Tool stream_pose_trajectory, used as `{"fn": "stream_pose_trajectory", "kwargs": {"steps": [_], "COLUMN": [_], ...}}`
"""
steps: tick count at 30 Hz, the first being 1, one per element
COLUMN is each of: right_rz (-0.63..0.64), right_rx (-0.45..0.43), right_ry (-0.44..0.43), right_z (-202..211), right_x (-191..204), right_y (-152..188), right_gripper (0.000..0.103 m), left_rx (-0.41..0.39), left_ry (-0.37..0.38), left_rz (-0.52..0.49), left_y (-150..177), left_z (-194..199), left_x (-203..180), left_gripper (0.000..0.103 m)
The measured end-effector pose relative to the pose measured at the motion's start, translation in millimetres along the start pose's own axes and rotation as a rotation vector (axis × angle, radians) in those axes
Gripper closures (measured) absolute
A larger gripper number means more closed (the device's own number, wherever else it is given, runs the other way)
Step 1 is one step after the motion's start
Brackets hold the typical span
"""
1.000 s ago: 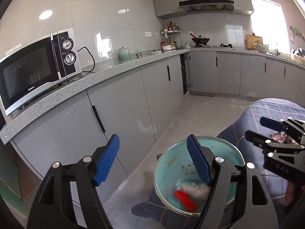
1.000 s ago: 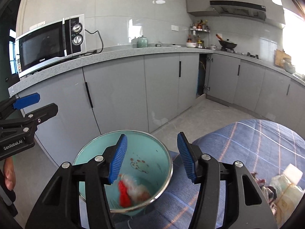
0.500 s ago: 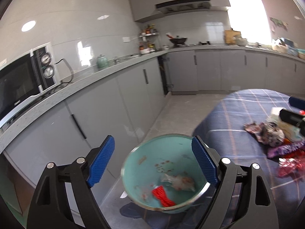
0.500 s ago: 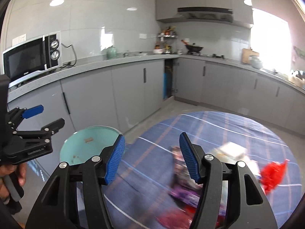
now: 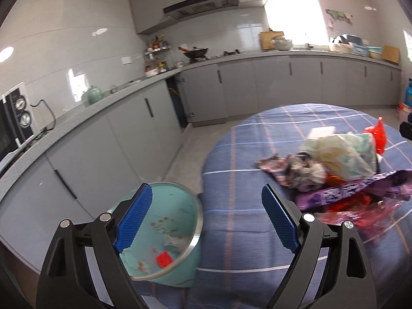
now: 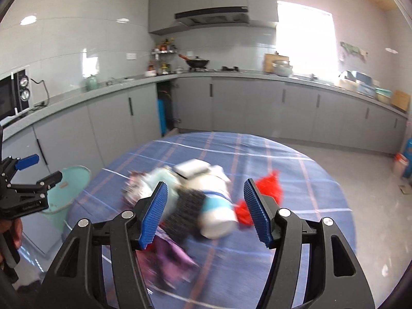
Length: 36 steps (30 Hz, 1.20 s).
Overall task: Collect trash
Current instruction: 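Move both tools back to the table and grasp the purple wrapper with the right gripper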
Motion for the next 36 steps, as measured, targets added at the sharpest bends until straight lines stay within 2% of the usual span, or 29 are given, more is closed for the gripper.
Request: {"fn": "stream_pose_trajectory", "kwargs": {"steps": [4,9,17,27,28,30,32,35,36], "right_rz": [-0.009,-0.054,-0.024,0.028,0.029,0.042,0.064,0.096,0.096], "right_rx": [0.016,0.026,0.010,0.067,0.080,0.114,0.140,0.142,0.136], "right_ry": [0.035,-0.026,-0.096,-0.133,-0.139,-0.161,-0.192,-0.234,-0.257], "right_z": [6.9,8.8,-3.3,-14.9,-18.1,-22.9,-23.4,-17.1,-13.6], "right_x": [-20.2,-23.8,7.8,24.5,26.1,32.2,38.2,49.8,53.6], "right_y": [19.3,35.6,29.2,40.2,42.3,47.7,54.4,58.8,58.1], "right_gripper": [0.038,0.038,0.038,0.040,0.045,0.061,0.081,0.096,0.097], "left_rx": [0.005,0.012,0.039,0.052,0.050,0.046,0.043,0.037,0.035], "left_ry": [0.048,0.061,0.010,0.016,0.016,0.016,0.017,0.016,0.017], "left_rz": [-0.024,-0.056,-0.022,-0.005,-0.006,-0.007,-0.004,-0.001,-0.001], "left_y": [0.8,4.2,15.5,20.3,19.8,18.0,16.6,13.2,12.0], "left_z": [2.0,3.7,6.3,5.0,5.6,7.6,8.7,11.0,11.7], "left_x": [-33.3,-59.1,-38.6,-33.8,-34.4,-34.9,-33.6,-32.0,-32.5], "left_gripper": [0.017,0.017,0.016,0.016,0.016,0.016,0.016,0.016,0.016]}}
Point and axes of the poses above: each gripper's, at about its wrist camera, not at the fingertips, and z roughly against the way its jaws point, x to its left, y to its underside, the point moved 9 cm from there along -z, roughly the way its jaws point
